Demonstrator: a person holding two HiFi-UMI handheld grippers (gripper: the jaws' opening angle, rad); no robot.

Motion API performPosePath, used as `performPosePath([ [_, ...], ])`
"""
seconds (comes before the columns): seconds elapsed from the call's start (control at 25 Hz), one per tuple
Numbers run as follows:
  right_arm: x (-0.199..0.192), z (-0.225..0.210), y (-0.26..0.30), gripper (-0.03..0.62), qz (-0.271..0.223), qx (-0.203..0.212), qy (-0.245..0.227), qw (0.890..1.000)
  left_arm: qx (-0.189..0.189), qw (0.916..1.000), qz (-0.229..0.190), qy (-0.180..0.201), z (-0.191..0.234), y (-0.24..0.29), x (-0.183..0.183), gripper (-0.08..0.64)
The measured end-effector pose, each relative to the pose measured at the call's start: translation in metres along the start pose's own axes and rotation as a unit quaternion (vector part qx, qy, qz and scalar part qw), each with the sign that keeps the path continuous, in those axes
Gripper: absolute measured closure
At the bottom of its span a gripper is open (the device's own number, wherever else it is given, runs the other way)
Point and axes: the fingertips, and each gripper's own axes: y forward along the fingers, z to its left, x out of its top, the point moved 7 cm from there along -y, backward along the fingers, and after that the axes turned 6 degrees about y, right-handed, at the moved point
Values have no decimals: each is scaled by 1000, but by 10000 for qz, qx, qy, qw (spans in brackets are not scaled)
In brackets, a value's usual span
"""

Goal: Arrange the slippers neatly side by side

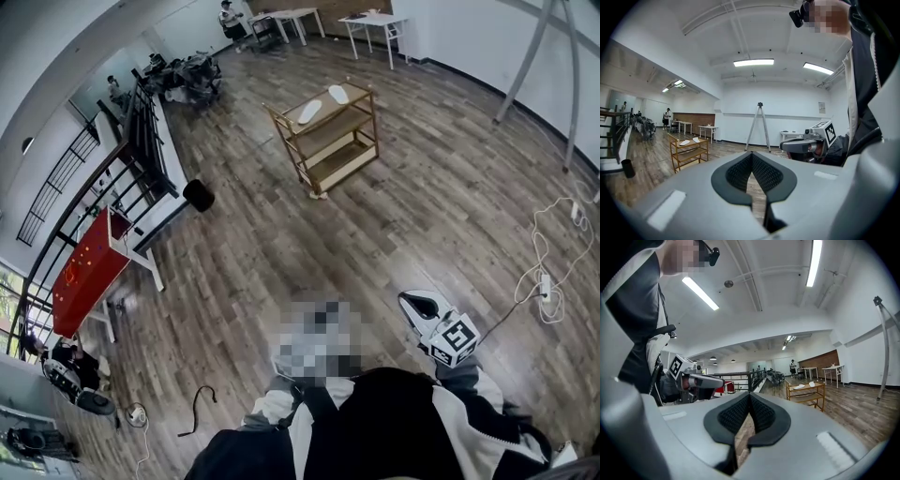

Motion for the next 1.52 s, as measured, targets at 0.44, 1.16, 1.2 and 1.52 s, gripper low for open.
performPosePath([
  [0.44,26,-46,90,588,54,-254,-2,9997,-411,9991,-108,-18,103,56,9,546],
  [1.16,42,-109,253,588,266,-571,-58,9980,-767,9967,-85,-254,285,118,-11,546],
  [1.2,42,-116,256,588,291,-600,-38,9978,-786,9965,-54,-295,288,124,-14,546],
  [1.52,62,-188,285,588,161,-480,128,9986,-866,9957,30,-321,315,194,-5,546],
])
